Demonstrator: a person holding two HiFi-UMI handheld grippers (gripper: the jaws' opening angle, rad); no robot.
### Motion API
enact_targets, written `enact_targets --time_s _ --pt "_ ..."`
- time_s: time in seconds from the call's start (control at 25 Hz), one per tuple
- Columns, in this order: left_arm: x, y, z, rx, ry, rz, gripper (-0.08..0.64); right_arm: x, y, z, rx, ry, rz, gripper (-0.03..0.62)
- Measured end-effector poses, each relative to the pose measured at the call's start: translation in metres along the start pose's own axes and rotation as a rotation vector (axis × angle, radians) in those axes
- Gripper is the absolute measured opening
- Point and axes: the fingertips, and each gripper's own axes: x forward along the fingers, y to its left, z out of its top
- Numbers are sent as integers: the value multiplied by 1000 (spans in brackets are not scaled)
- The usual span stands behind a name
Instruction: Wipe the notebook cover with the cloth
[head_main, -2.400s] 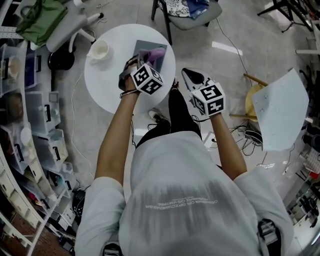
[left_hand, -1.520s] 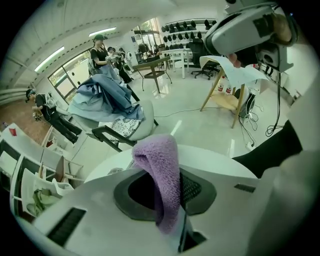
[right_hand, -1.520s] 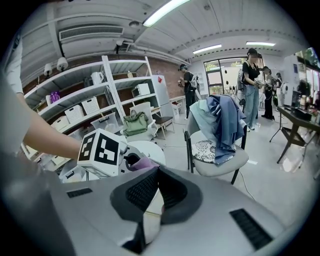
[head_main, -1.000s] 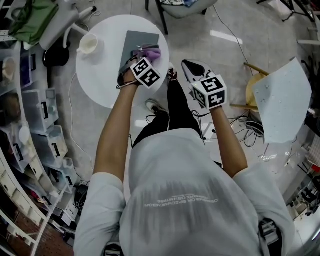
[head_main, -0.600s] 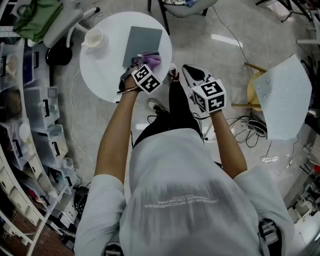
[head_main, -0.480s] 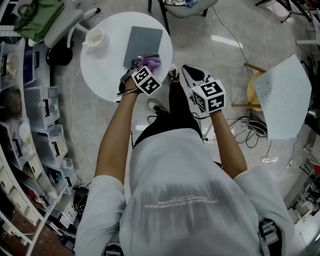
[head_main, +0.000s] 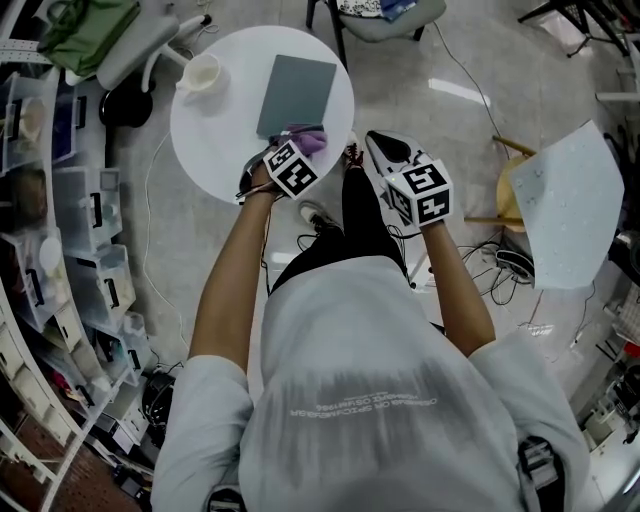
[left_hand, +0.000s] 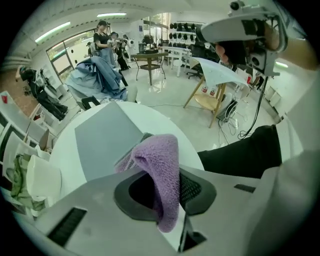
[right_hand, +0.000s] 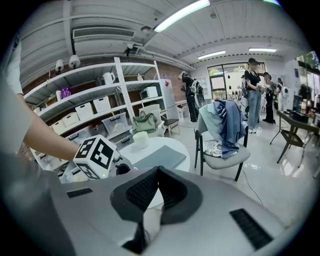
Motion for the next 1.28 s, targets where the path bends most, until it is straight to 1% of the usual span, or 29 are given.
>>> enact_targets --time_s 0.08,0.16,0.24,0.32,0.36,0.44,0.56,0.68,0.76,0.84,0.92,1.08,1.28 --pt "-10 3 6 -50 -56 -26 77 3 -3 5 -3 0 3 2" --pt "-23 16 20 -113 -142 -15 77 8 -8 8 -6 1 5 2" --pt "-38 38 38 -179 -249 24 77 13 -12 12 -6 2 8 2" --pt "-53 65 55 -235 -345 84 77 17 -15 17 -6 3 14 2" --pt "-59 79 63 -254 -374 117 77 20 -17 19 -7 4 18 2" --pt "-68 108 76 -285 -402 176 77 28 -22 24 -8 9 27 3" --pt "-70 146 91 -334 -407 233 77 40 -32 29 -4 23 39 3" --pt "-64 177 103 -362 -383 274 77 53 -46 35 -3 38 44 3" --pt "-54 191 110 -343 -353 291 77 62 -57 41 0 45 46 2" --pt "-40 200 115 -299 -311 298 77 71 -70 47 6 52 47 2" --pt "-22 201 119 -262 -269 275 77 78 -83 51 7 59 48 2" --pt "13 186 112 -222 -180 177 77 90 -104 57 0 70 50 3" --pt "22 172 106 -157 -162 185 77 95 -111 58 -6 72 48 2"
